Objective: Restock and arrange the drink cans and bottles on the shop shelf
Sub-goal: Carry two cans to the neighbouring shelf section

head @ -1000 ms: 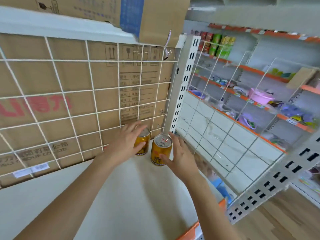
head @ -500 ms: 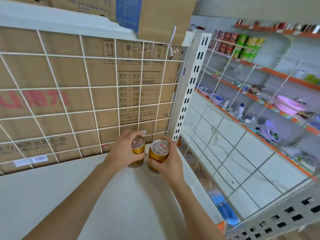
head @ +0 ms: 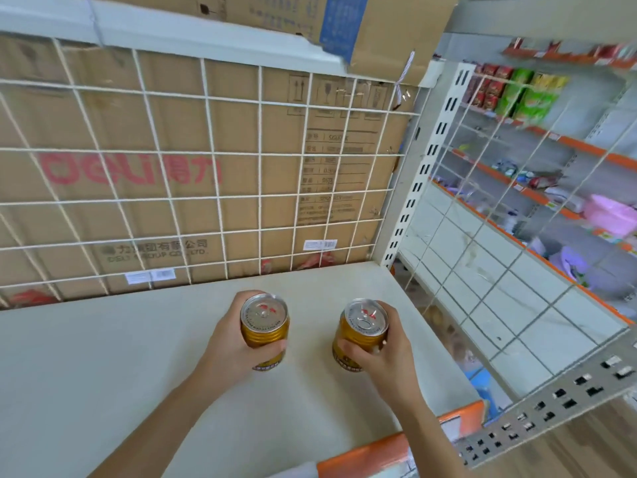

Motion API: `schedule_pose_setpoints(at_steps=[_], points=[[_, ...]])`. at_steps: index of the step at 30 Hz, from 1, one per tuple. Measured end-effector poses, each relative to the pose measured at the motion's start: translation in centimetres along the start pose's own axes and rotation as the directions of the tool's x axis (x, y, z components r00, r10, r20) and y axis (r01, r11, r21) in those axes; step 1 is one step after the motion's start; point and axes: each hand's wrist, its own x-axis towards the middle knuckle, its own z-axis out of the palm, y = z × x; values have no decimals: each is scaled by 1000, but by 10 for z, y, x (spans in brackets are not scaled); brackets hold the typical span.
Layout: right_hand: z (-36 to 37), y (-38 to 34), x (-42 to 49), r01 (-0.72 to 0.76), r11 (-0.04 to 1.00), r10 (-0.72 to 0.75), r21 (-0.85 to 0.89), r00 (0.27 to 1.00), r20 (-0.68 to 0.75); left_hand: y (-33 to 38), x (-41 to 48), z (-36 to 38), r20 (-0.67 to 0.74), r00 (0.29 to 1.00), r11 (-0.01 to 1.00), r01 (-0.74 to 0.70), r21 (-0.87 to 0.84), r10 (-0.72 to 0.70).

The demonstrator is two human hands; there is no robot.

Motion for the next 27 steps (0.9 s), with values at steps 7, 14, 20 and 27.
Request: schedule_pose_setpoints(at_steps=[7, 14, 20, 27], points=[[24, -32, -59, 61, 998, -61, -8, 998, -29, -3, -70, -86, -31, 998, 997, -49, 54, 50], [90, -93, -113, 115, 992, -112, 46, 992, -55, -4, -135, -208, -253, 957, 980, -95, 177, 138], [150, -131, -157, 151, 986, -151, 75, 988, 4, -1, -188, -302, -391, 908, 969, -56, 239, 149], [208, -165, -177, 177, 978, -193, 108, 969, 157, 34, -245, -365, -510, 844, 965, -34, 258, 166]])
